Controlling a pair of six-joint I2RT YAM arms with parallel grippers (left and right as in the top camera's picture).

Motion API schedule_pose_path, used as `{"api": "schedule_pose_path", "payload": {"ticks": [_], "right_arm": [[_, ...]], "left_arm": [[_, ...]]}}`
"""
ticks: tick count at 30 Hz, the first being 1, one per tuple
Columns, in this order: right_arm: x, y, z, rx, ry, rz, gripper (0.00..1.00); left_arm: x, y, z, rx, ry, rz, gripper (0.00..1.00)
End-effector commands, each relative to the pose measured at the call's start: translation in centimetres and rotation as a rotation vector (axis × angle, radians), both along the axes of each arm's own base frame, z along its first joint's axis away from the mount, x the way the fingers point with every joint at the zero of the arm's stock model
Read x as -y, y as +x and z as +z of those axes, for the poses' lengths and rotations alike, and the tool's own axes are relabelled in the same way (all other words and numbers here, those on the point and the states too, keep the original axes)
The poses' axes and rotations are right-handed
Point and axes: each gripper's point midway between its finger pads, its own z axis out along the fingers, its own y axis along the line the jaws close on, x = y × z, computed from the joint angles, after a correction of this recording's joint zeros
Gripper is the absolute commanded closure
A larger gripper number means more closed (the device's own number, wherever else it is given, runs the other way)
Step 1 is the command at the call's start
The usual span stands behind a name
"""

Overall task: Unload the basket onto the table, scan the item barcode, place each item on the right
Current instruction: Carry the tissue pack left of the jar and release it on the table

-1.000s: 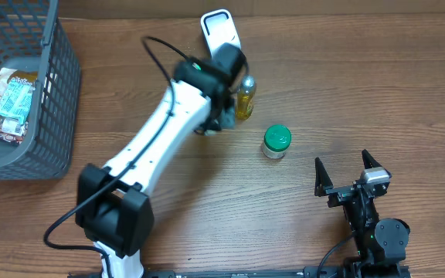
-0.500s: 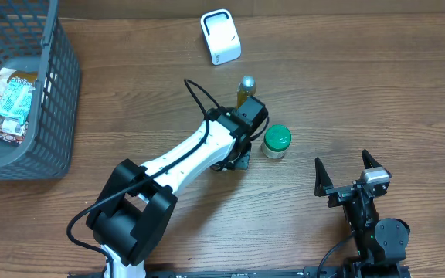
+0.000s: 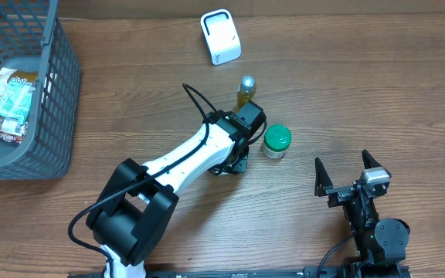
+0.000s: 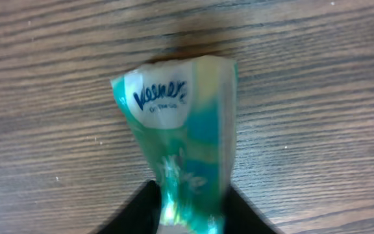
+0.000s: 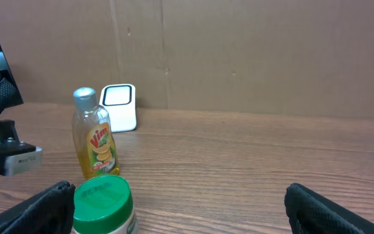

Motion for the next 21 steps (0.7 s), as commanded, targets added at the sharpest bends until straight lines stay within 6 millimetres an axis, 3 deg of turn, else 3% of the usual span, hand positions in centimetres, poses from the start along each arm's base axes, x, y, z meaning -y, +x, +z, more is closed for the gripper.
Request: {"api": "schedule_pose_path", "payload": {"ticks": [1, 3, 6, 10, 21], "right_arm": [[-0.1, 0.0, -0.2, 0.001, -0.001, 0.005, 0.00], [-0.1, 0.0, -0.2, 0.002, -0.001, 0.005, 0.00], [-0.1, 0.0, -0.2, 0.001, -0.001, 0.005, 0.00], [-0.1, 0.0, -0.2, 0.001, -0.001, 0.005, 0.00], [-0.1, 0.0, -0.2, 0.001, -0.001, 0.005, 0.00]], "left_arm": [[0.4, -0.4, 0.1, -0.014, -0.024, 0.009, 0.54], [0.6, -0.5, 0.1, -0.022, -0.034, 0.009, 0.38], [0.8, -0.8, 0.1, -0.035, -0.051, 0.007, 0.24], [1.1, -0.5, 0.8, -0.034, -0.063, -0.013, 0.12], [2.9, 1.6, 7.0, 0.020, -0.092, -0.125, 0.08]]}}
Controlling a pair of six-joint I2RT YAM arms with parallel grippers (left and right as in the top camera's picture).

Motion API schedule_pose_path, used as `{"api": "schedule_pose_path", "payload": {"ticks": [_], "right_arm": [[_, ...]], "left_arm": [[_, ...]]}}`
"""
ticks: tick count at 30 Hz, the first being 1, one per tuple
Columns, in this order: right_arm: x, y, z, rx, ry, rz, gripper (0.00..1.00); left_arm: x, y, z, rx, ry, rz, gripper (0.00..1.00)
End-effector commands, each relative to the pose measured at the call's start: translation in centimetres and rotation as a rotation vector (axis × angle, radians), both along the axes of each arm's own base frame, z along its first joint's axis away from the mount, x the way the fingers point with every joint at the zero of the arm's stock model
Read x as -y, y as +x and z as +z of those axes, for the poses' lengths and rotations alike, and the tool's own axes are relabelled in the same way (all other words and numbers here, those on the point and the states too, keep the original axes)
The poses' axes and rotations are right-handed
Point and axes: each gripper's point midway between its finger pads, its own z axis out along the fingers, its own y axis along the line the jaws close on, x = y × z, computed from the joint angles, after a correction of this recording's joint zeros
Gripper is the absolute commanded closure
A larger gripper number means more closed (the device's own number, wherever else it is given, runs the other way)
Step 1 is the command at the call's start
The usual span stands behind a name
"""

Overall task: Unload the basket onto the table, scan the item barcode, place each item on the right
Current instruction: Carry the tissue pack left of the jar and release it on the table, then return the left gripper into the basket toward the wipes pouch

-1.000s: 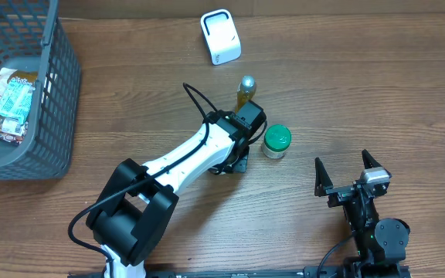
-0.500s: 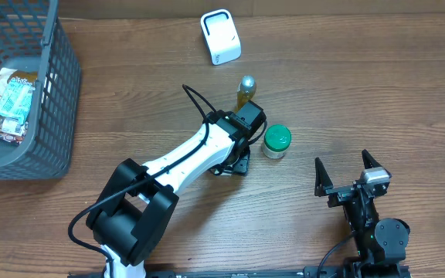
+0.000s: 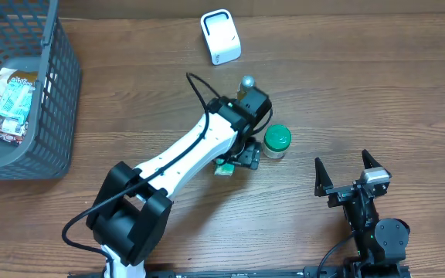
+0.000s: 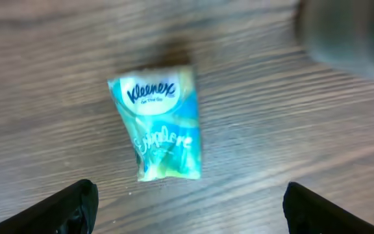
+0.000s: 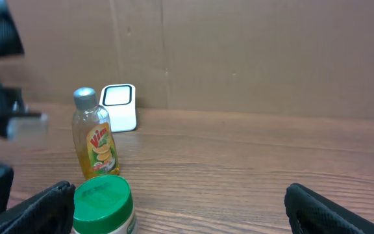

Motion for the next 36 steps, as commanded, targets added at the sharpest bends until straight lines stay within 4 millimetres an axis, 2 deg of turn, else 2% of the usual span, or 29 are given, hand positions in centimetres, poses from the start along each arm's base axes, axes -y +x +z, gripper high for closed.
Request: {"api": "schedule_pose_path", "payload": {"ticks": [1, 5, 8, 10, 11, 15, 19, 24, 30, 33, 36], "right_arm": [[-0.1, 0.0, -0.2, 0.003, -0.001, 0.005, 0.00], [-0.1, 0.0, -0.2, 0.002, -0.001, 0.005, 0.00], [-0.1, 0.0, -0.2, 0.002, -0.001, 0.005, 0.00], [-0.1, 0.0, -0.2, 0.002, -0.001, 0.005, 0.00], [-0.1, 0.0, -0.2, 0.002, -0.001, 0.005, 0.00], [-0.1, 0.0, -0.2, 0.003, -0.001, 0.005, 0.00], [-0.1, 0.0, -0.2, 0.002, -0.001, 0.005, 0.00], [-0.1, 0.0, -0.2, 0.002, -0.001, 0.005, 0.00], [-0.1, 0.0, -0.2, 0.002, -0.001, 0.005, 0.00], [-0.1, 0.0, -0.2, 0.003, -0.001, 0.005, 0.00], [-0.1, 0.0, -0.2, 0.002, -0.001, 0.005, 0.00]], "left_arm": [[1.0, 1.1, 2.8, 0.047, -0.039, -0.066, 0.08], [0.3, 2.1, 5.1, 0.080, -0.019, -0.062, 0.09], [-2.2, 4.0, 7.9, 0.151, 0.057, -0.020, 0.10], [-4.6, 5.2, 10.3, 0.201, 0.124, 0.010, 0.10], [-6.6, 6.1, 12.3, 0.241, 0.173, 0.042, 0.11], [-12.5, 8.6, 18.0, 0.369, 0.285, 0.137, 0.07], [-18.2, 10.3, 22.0, 0.454, 0.339, 0.230, 0.03], [-24.9, 11.8, 24.5, 0.519, 0.346, 0.385, 0.00], [-33.7, 13.4, 26.4, 0.619, 0.370, 0.600, 0.00], [-38.6, 13.5, 27.6, 0.674, 0.411, 0.688, 0.00], [-42.4, 13.0, 28.4, 0.712, 0.429, 0.775, 0.00]]}}
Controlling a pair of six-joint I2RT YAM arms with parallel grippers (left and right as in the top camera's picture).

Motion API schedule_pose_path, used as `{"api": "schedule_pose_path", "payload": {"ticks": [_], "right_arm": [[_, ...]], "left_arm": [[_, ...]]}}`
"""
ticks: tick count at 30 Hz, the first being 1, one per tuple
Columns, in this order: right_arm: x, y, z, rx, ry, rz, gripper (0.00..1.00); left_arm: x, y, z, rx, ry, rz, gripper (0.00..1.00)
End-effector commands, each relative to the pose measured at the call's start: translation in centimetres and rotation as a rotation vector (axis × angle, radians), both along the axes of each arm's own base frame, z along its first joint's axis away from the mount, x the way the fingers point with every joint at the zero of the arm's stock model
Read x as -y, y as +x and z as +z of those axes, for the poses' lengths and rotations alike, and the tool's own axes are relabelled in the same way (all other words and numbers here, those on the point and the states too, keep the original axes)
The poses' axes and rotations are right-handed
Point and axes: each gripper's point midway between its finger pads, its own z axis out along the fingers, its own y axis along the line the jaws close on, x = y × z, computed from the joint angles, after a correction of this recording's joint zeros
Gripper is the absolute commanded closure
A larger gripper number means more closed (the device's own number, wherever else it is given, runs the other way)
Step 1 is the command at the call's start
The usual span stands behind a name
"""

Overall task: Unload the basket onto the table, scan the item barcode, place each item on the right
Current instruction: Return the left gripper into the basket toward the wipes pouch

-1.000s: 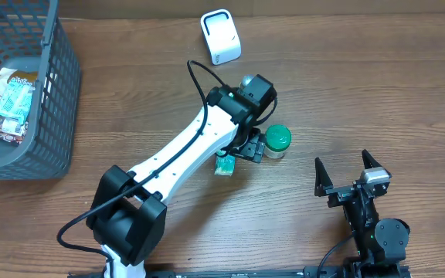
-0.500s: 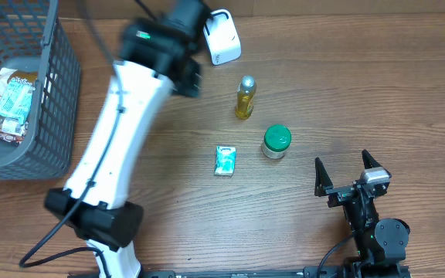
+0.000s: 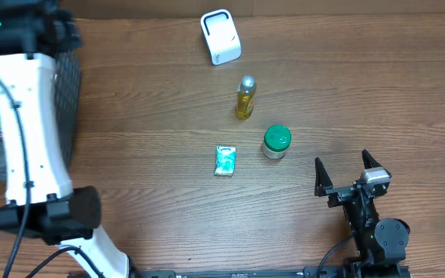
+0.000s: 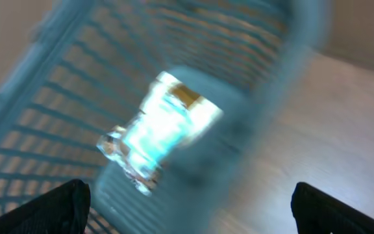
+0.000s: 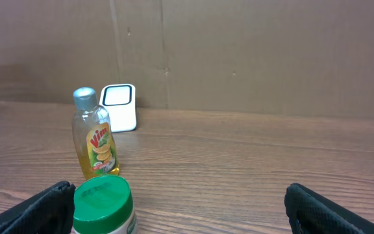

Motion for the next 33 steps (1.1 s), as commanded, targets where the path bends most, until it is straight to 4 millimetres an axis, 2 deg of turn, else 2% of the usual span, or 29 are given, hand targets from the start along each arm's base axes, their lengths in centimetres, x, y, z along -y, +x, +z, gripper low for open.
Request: {"api": "schedule_pose_path", "payload": {"ticks": [1, 4, 8, 11, 16, 19, 23, 29, 33], "right_arm": [[-0.1, 0.0, -0.2, 0.002, -0.001, 0.005, 0.00], [-0.1, 0.0, -0.2, 0.002, -0.001, 0.005, 0.00], [-0.1, 0.0, -0.2, 0.002, -0.001, 0.005, 0.00], [-0.1, 0.0, -0.2, 0.002, -0.001, 0.005, 0.00], [-0.1, 0.0, -0.2, 0.002, -0.001, 0.005, 0.00], [-0.1, 0.0, -0.2, 0.002, -0.001, 0.005, 0.00], [-0.1, 0.0, -0.2, 0.001, -0.001, 0.005, 0.00], [-0.1, 0.0, -0.2, 0.002, -0.001, 0.005, 0.00], [-0.1, 0.0, -0.2, 0.001, -0.001, 0.005, 0.00]], "left_arm": [[-4.6, -1.6, 2.1, 0.041, 0.050, 0.076, 0.00], [-7.2, -1.4, 1.7, 0.026, 0.057, 0.038, 0.00], [-9.6, -0.5, -1.2, -0.034, -0.002, -0.072, 0.00], [-11.6, -0.3, -4.4, -0.096, -0.043, -0.091, 0.00], [-15.0, -0.2, -11.2, -0.239, -0.105, -0.093, 0.00], [-15.0, 0.7, -15.7, -0.306, -0.180, -0.193, 0.01], [-15.2, 1.3, -20.3, -0.384, -0.224, -0.248, 0.01], [-15.6, 1.3, -26.1, -0.492, -0.254, -0.285, 0.01], [-16.4, 0.5, -28.8, -0.570, -0.251, -0.255, 0.00]]}}
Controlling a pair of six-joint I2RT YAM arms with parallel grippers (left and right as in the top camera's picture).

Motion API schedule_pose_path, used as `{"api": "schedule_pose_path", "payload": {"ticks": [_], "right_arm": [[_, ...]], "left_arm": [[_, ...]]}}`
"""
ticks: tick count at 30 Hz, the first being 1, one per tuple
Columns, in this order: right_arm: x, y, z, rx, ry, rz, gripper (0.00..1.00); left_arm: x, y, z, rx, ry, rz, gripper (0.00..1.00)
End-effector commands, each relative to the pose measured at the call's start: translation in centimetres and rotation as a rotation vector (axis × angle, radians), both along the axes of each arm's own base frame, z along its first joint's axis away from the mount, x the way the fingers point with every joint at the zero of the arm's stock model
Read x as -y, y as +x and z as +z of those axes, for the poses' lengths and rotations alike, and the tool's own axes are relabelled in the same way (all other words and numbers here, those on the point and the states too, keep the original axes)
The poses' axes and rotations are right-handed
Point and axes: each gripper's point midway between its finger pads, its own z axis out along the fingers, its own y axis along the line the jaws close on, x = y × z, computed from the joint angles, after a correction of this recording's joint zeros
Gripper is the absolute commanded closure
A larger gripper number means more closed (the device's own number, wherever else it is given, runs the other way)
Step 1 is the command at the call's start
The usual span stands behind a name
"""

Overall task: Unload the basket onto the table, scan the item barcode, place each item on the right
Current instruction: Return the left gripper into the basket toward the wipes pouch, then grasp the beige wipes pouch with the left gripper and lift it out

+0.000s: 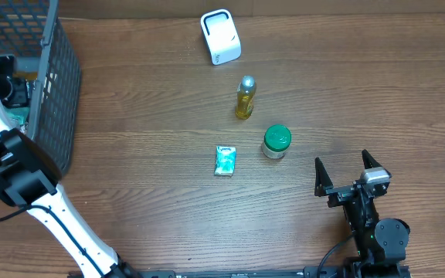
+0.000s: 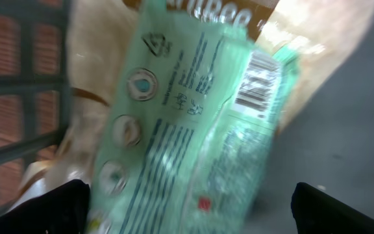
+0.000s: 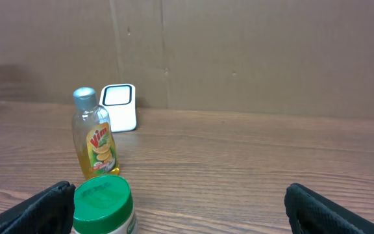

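Note:
A pale green snack packet (image 2: 193, 130) fills the left wrist view, its barcode (image 2: 258, 78) facing the camera at the upper right. It lies in the grey basket (image 1: 62, 85) at the far left. My left gripper (image 2: 187, 218) hangs open just over it, one dark fingertip at each lower corner; from overhead it shows as a black block (image 1: 14, 90) inside the basket. The white scanner (image 1: 220, 36) stands at the back of the table. My right gripper (image 1: 351, 174) rests open near the front right, holding nothing.
A teal Kleenex pack (image 1: 225, 160) lies mid-table. A green-lidded jar (image 1: 276, 142) and a yellow dish-soap bottle (image 1: 244, 98) stand to its right, also facing the right wrist camera. A brown bag (image 2: 96, 104) lies under the green packet.
My left gripper was over the basket with the packets seen from a distance and blurred. Now it is down inside the basket, close over the green packet, still open. The right arm is unchanged.
My left gripper was shut on the Kleenex pack on the table beside the jar. Then it stood open above the pack, which lay flat. Later the arm was over at the basket, and now the open gripper is inside it over the green packet.

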Motion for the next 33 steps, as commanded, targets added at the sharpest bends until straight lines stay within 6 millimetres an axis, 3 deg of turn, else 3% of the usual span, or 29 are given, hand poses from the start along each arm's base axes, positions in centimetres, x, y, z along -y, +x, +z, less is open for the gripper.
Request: {"api": "schedule_pose_path", "payload": {"ticks": [1, 11, 12, 14, 15, 16, 17, 20, 23, 25, 29, 33], "right_arm": [[-0.1, 0.0, -0.2, 0.002, -0.001, 0.005, 0.00], [-0.1, 0.0, -0.2, 0.002, -0.001, 0.005, 0.00], [-0.1, 0.0, -0.2, 0.002, -0.001, 0.005, 0.00], [-0.1, 0.0, -0.2, 0.002, -0.001, 0.005, 0.00], [-0.1, 0.0, -0.2, 0.002, -0.001, 0.005, 0.00], [-0.1, 0.0, -0.2, 0.002, -0.001, 0.005, 0.00], [-0.1, 0.0, -0.2, 0.002, -0.001, 0.005, 0.00], [-0.1, 0.0, -0.2, 0.002, -0.001, 0.005, 0.00], [-0.1, 0.0, -0.2, 0.002, -0.001, 0.005, 0.00], [-0.1, 0.0, -0.2, 0.002, -0.001, 0.005, 0.00], [-0.1, 0.0, -0.2, 0.002, -0.001, 0.005, 0.00], [-0.1, 0.0, -0.2, 0.002, -0.001, 0.005, 0.00]], "left_arm": [[-0.6, -0.5, -2.9, -0.077, 0.015, -0.021, 0.01], [-1.1, -1.8, -7.1, -0.180, 0.021, 0.011, 0.01], [-1.1, -1.9, -7.5, -0.186, 0.018, 0.017, 0.08], [-1.0, -2.1, -8.0, -0.197, 0.013, 0.023, 0.32], [-1.0, -2.1, -8.0, -0.197, 0.011, 0.027, 0.49], [-1.0, -2.2, -8.0, -0.197, 0.010, 0.031, 0.74], [-1.0, -2.1, -7.8, -0.192, 0.012, 0.039, 0.82], [-1.2, -1.6, -6.3, -0.155, 0.026, 0.067, 0.87], [-1.2, -0.7, -3.6, -0.078, 0.029, 0.101, 0.91], [-0.9, 0.3, -0.7, 0.014, 0.016, 0.131, 0.94], [-0.4, 1.8, 7.3, 0.222, 0.013, 0.209, 0.96], [0.2, 1.2, 16.7, 0.425, 0.050, 0.293, 0.96]]}}
